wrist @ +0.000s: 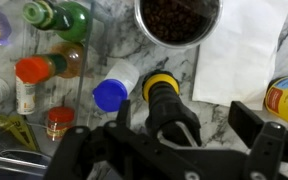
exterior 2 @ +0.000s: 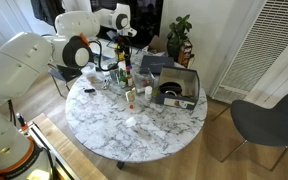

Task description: Move the torch backwards

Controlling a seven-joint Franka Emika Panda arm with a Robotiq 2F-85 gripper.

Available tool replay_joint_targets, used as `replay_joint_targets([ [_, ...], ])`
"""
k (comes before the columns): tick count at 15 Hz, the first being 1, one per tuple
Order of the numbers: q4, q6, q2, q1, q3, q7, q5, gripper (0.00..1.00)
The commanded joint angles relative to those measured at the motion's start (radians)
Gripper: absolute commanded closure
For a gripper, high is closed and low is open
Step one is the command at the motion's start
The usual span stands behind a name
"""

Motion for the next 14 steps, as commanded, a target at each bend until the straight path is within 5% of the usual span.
replay_joint_targets([
  [1, -0.038, -0.16, -0.067, 0.01, 0.01, -0.11, -0.014, 0.0],
  [8, -0.201, -0.33, -0.228, 0.059, -0.002, -0.394, -0.072, 0.0],
  [14, -0.447, -0.205, -0.409, 0.055, 0.006, -0.571, -0.12, 0.0],
])
